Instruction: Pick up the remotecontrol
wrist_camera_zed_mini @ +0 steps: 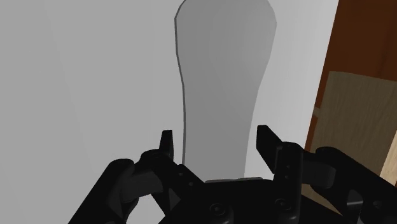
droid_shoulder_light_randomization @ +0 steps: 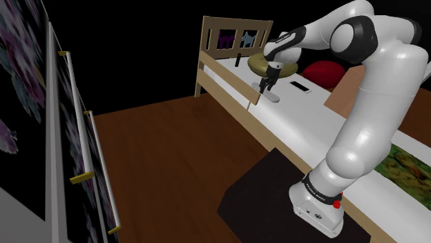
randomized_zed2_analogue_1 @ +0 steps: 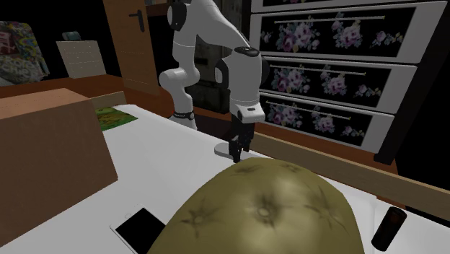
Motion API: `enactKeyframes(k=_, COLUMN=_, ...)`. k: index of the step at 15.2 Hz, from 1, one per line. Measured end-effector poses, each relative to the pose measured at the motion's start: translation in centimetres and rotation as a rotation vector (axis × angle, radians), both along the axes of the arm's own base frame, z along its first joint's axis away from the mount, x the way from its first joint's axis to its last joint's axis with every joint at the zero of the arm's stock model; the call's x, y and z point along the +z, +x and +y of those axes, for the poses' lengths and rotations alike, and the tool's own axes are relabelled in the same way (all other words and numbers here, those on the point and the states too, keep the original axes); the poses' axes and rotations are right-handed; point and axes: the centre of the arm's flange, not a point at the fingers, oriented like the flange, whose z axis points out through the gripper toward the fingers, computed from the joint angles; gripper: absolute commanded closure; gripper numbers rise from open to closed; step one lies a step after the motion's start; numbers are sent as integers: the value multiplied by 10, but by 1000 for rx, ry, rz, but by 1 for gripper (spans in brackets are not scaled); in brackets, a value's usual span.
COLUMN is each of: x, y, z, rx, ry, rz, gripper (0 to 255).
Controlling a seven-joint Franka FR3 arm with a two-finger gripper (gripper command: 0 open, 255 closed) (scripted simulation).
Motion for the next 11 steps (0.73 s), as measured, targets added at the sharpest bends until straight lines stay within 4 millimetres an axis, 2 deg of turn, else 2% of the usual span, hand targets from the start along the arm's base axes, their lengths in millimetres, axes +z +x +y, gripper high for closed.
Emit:
enactKeyframes(k=6, x=2, y=0, z=0, rx=0, ry=0, rz=0, gripper=255)
enactKeyframes(k=11, x=26, y=0, z=-1, rx=0, ry=0, rz=0, gripper=255)
